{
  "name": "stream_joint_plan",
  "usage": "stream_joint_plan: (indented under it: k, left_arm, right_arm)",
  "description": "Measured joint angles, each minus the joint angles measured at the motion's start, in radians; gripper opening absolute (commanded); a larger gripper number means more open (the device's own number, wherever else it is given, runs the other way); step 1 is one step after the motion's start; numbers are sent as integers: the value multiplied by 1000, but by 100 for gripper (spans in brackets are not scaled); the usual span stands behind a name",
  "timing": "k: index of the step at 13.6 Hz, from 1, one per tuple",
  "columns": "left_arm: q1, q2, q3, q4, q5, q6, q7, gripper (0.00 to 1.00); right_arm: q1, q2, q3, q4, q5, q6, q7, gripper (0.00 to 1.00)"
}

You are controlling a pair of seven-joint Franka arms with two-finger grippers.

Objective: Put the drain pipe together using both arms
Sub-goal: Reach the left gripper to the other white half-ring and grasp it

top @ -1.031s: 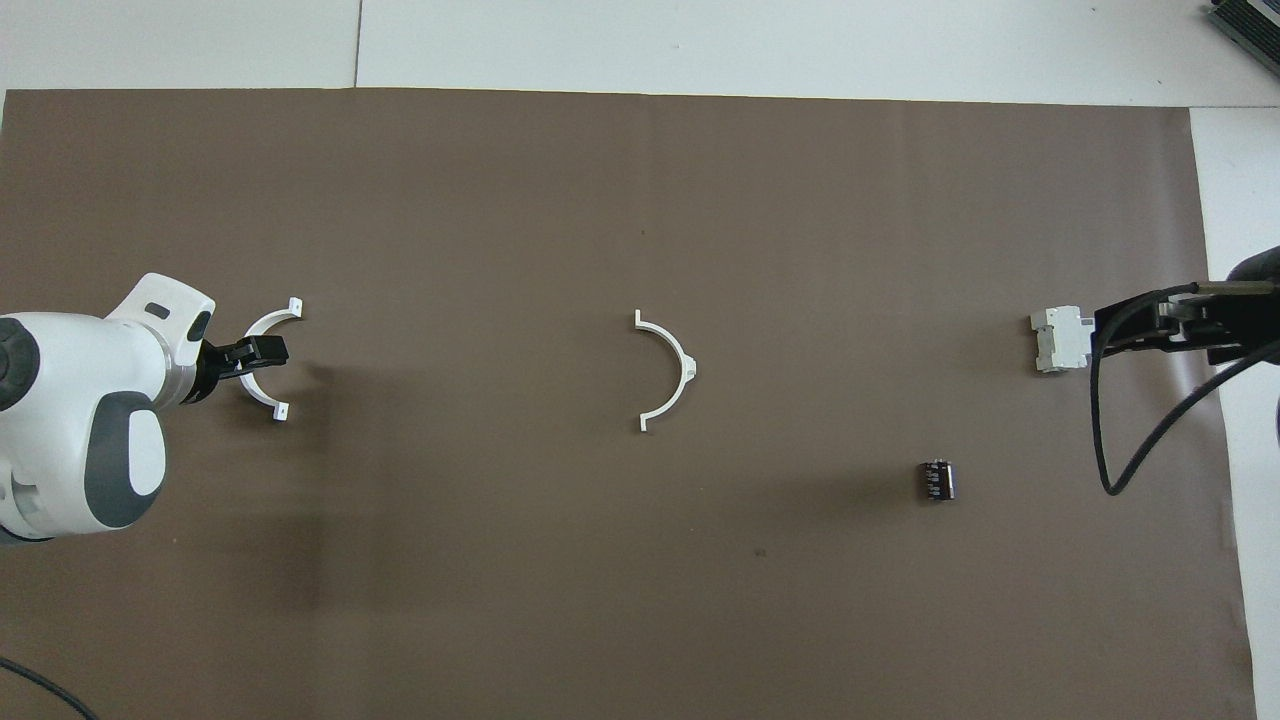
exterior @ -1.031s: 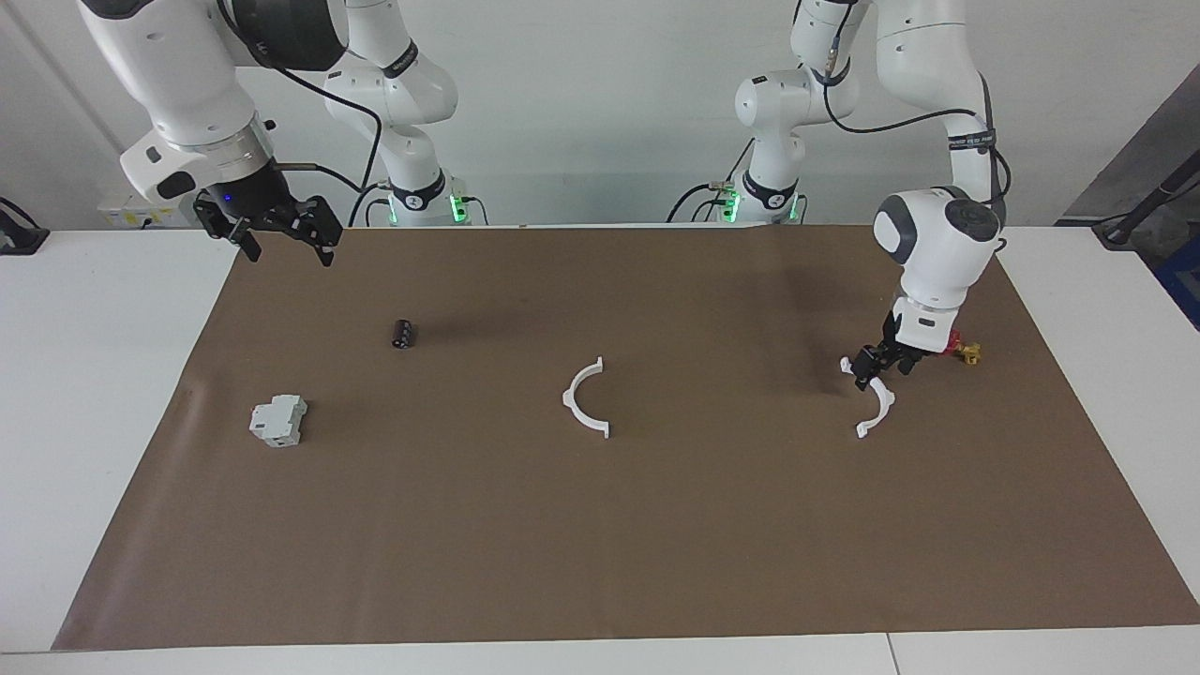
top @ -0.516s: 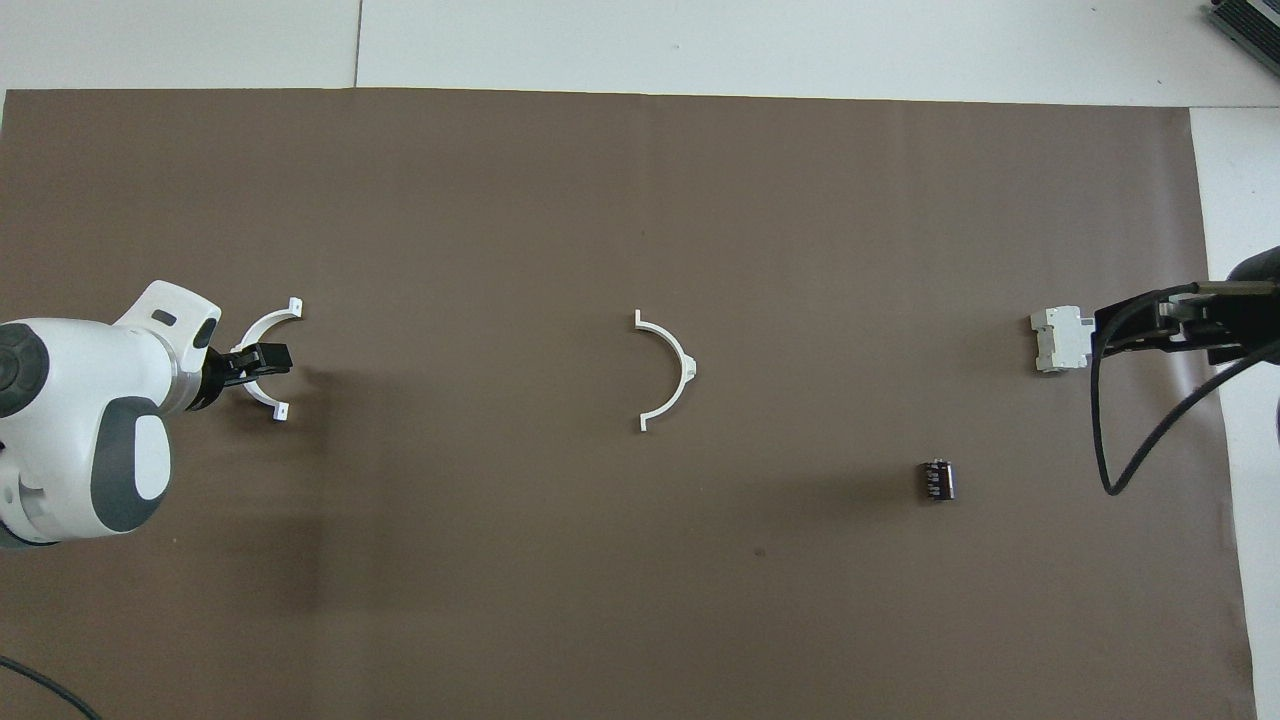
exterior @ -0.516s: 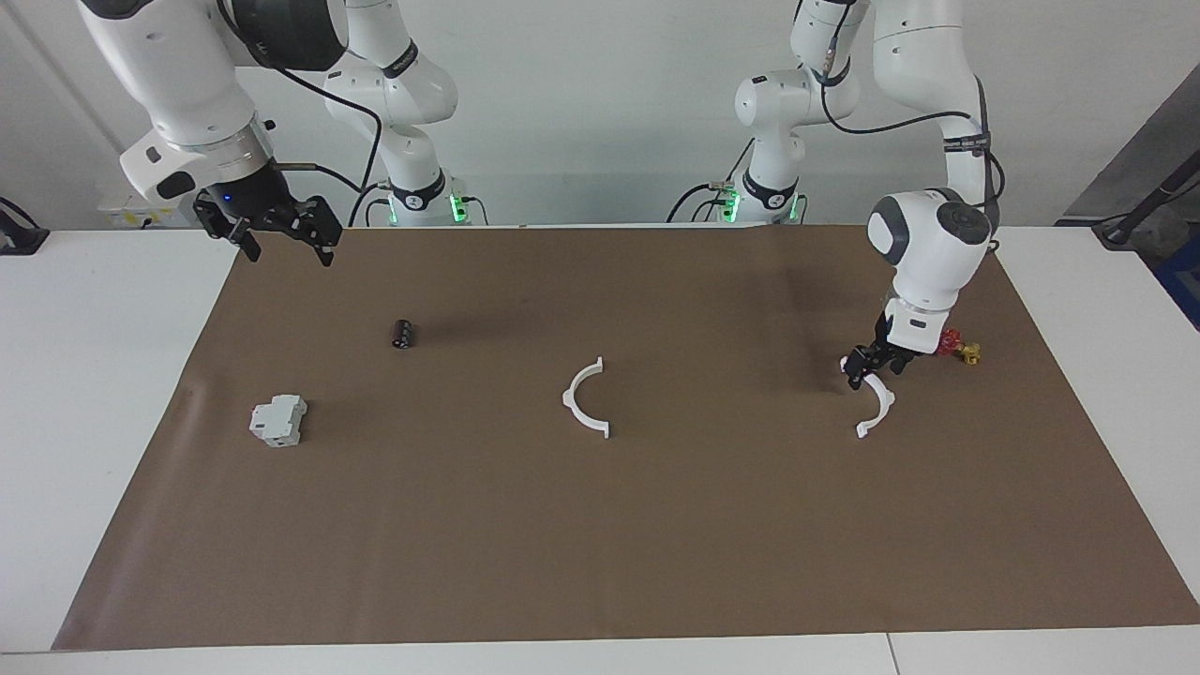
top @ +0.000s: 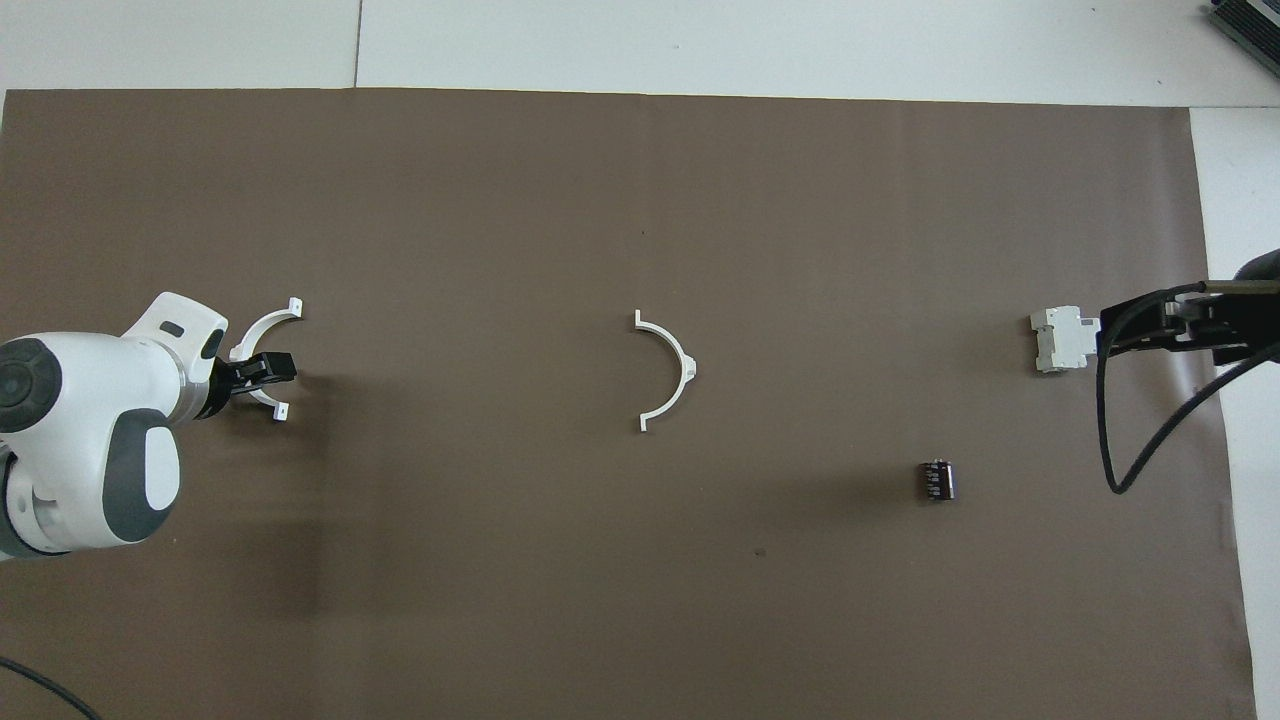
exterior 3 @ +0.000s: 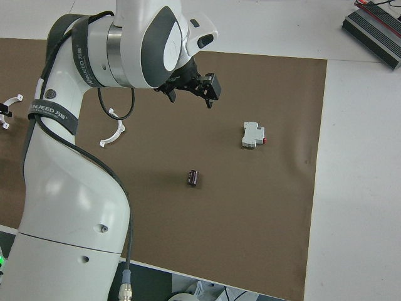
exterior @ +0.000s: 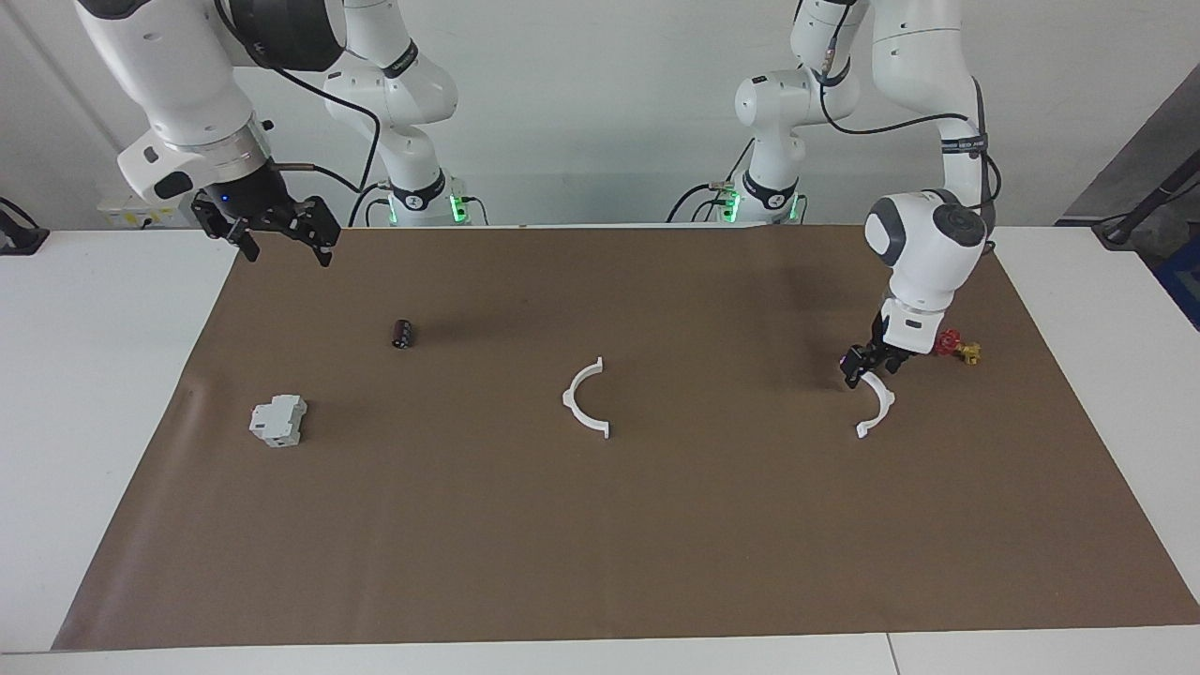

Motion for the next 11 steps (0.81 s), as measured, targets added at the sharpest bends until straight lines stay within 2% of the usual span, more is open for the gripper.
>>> stream_joint_plan:
  k: [1,2,3,8,11]
  left_arm:
    - [0,0,0,-2,0,4,0,26]
    - [0,0,0,-3,0,5,0,3]
    - [0,0,0,-3,0,5,0,0]
    - [-1,0,0,1,0,5,-9,0]
    - [-55,0,-3,42,0,-19,-114,0]
  right_arm:
    - [0,0,-1,0,0,0,0,100]
    - [0,0,-2,1,0,0,0,100]
    - [0,0,-2,3,0,-1,0,100]
    - [3,-2,0,16,3,-23,0,100]
    - [7,-3,1,16,6,-23,0,100]
